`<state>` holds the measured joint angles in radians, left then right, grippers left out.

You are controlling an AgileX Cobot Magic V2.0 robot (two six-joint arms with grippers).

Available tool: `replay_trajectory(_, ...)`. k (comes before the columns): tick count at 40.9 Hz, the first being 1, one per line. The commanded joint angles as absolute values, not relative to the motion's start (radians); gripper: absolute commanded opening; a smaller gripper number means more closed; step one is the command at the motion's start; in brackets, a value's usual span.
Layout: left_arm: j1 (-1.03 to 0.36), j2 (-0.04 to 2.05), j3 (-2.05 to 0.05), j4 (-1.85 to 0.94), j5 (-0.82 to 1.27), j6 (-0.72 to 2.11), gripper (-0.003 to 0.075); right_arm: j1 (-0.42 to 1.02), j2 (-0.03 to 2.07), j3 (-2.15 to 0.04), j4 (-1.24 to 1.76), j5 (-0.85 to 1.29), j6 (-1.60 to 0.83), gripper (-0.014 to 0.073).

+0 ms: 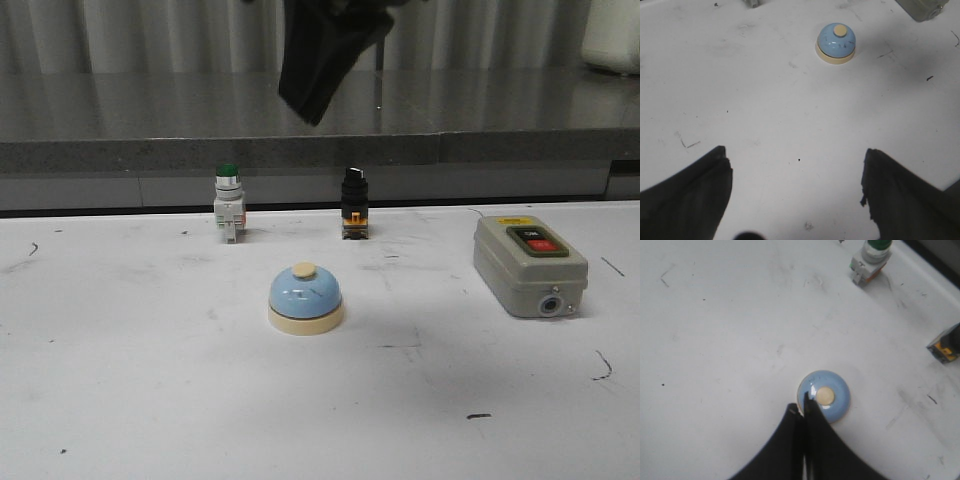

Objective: Place and press bell with both arms

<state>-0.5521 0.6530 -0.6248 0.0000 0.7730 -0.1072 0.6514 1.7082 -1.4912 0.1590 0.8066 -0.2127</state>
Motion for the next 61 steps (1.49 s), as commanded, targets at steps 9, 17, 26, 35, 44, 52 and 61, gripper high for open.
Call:
replay_trajectory(9, -0.552, 0.651, -0.651, -0.006, 0.711, -0.119, 0.0514, 0.653, 1.858, -1.548, 0.085, 0.719, -0.222, -0.0069)
replay_trajectory(17, -0.552, 0.651, -0.651, -0.006, 0.711, -0.119, 0.0514, 0.651, 1.967, -1.556, 0.016, 0.653, -0.22, -0.0069)
replay_trajectory(26, -0.552, 0.651, -0.651, -0.006, 0.709, -0.119, 0.0514, 0.651, 1.865, -1.588, 0.033, 0.771, -0.21, -0.0069)
replay_trajectory(35, -0.552, 0.651, -0.651, -0.006, 0.709, -0.119, 0.0514, 0.644, 1.654, -1.519, 0.033, 0.776, -0.209, -0.0069)
replay_trajectory(44, -0.552, 0.651, -0.651, -0.006, 0.709, -0.119, 0.0514, 0.583, 1.418, -1.367, 0.034, 0.78, -0.209, -0.0069)
replay_trajectory(52, -0.552, 0.651, -0.651, -0.006, 0.709, -0.119, 0.0514, 0.506, 1.195, -1.183, 0.081, 0.779, -0.209, -0.0069)
replay_trajectory(61, -0.552, 0.651, -0.651, -0.006, 0.709, -0.119, 0.0514, 0.488, 0.94, -0.982, 0.083, 0.776, -0.209, -0.0069)
